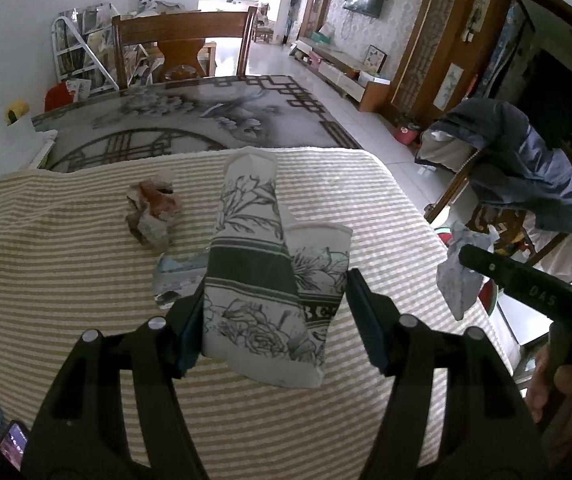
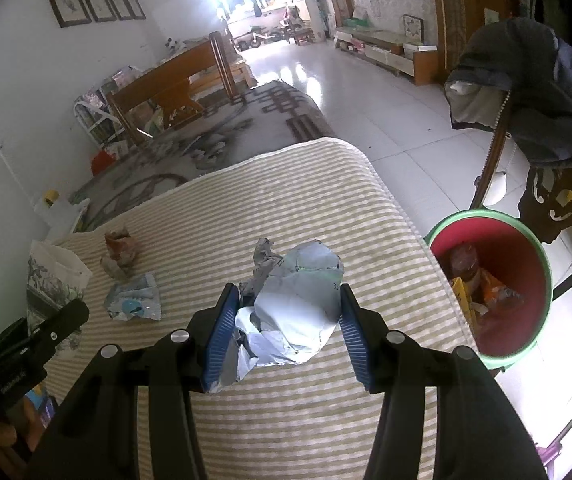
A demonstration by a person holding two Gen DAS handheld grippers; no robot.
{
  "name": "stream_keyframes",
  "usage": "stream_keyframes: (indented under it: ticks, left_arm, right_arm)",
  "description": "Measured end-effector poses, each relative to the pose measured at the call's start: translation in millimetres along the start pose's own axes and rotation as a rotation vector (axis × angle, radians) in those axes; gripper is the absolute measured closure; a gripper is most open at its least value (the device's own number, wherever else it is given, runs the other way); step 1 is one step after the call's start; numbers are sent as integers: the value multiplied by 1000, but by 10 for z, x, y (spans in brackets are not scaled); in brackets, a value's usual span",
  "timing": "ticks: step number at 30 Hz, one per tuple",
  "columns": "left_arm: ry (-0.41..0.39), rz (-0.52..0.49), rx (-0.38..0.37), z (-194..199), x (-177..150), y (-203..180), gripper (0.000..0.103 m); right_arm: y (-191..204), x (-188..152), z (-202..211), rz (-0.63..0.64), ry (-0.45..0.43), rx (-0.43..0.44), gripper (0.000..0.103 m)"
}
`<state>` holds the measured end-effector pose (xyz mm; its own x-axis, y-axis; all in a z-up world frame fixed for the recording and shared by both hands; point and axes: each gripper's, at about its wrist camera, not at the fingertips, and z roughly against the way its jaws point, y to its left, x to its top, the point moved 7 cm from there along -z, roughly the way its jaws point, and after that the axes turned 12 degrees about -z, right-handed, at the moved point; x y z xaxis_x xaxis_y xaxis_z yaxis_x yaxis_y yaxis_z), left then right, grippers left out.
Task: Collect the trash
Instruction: 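Lift the floral cup and foil and carry both over the red bucket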
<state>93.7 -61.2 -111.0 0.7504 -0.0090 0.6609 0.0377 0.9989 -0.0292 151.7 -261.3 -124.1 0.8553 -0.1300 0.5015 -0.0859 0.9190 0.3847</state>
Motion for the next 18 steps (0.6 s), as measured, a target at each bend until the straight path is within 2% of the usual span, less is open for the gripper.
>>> stream_keyframes:
  ticks: [18]
  left_arm:
    - [5, -17, -1, -209, 241, -567, 41]
  right_arm:
    - [-520, 272, 91, -17, -4, 5, 54]
